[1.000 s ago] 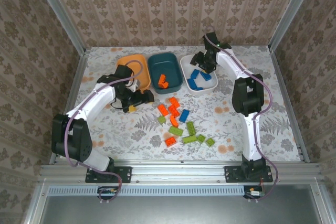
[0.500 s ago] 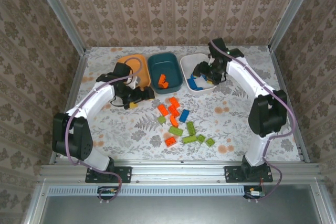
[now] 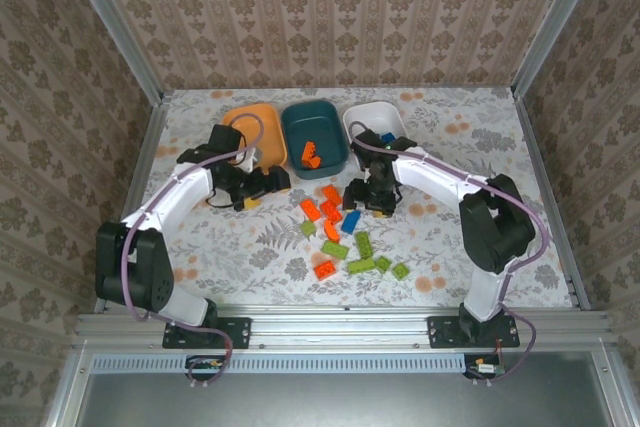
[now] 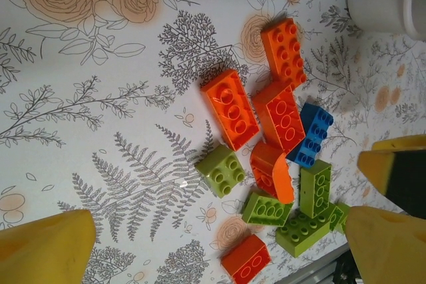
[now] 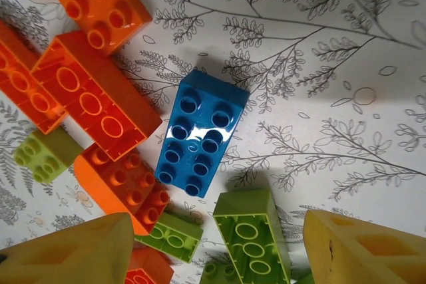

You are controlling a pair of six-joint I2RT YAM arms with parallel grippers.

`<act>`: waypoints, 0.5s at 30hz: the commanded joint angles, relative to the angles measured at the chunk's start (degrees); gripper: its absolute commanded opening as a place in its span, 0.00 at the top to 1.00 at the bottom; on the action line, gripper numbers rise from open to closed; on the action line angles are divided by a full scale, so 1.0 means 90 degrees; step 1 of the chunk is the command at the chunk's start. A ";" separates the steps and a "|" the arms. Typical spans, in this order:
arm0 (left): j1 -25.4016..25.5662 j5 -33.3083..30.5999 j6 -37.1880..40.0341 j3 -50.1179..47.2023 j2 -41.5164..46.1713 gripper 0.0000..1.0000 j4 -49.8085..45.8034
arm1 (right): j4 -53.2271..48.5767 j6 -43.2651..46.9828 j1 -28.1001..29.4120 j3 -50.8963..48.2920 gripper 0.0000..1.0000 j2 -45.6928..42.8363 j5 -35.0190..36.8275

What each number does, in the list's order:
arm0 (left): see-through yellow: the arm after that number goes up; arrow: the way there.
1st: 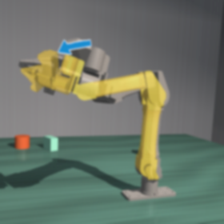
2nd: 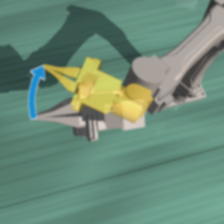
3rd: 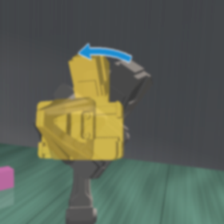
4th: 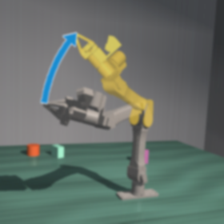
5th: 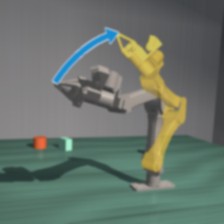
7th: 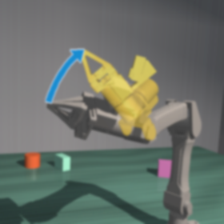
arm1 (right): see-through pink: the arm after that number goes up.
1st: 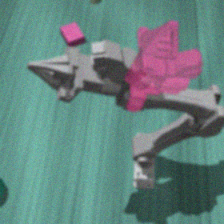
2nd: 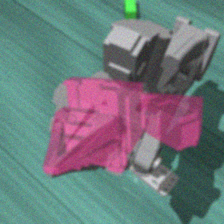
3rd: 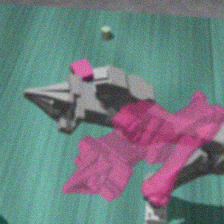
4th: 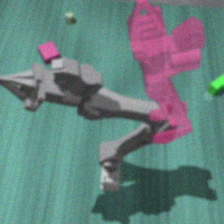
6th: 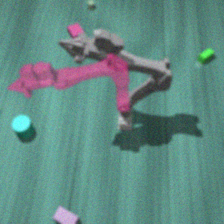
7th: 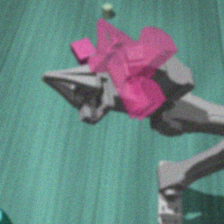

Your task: Sort the legos into containers by color

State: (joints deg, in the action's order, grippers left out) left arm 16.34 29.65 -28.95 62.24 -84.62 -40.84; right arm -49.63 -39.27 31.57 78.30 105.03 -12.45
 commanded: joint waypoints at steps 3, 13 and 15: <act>-0.0111 0.0097 -0.0133 -0.0203 0.0328 0.02 0.0045 | -0.0043 -0.0221 0.0096 0.0086 0.32 0.0360 0.0132; -0.0223 0.0063 -0.0128 -0.0369 0.0552 0.01 -0.0047 | 0.0023 -0.0263 0.0096 0.0333 0.33 0.0807 0.0153; -0.0232 0.0057 -0.0131 -0.0383 0.0564 0.01 -0.0060 | 0.0016 -0.0252 0.0097 0.0415 0.34 0.0892 0.0162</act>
State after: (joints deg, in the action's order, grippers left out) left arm 14.76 29.80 -29.61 59.61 -80.95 -40.66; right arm -49.34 -40.77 32.27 79.96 111.68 -12.23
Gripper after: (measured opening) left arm 0.985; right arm 0.665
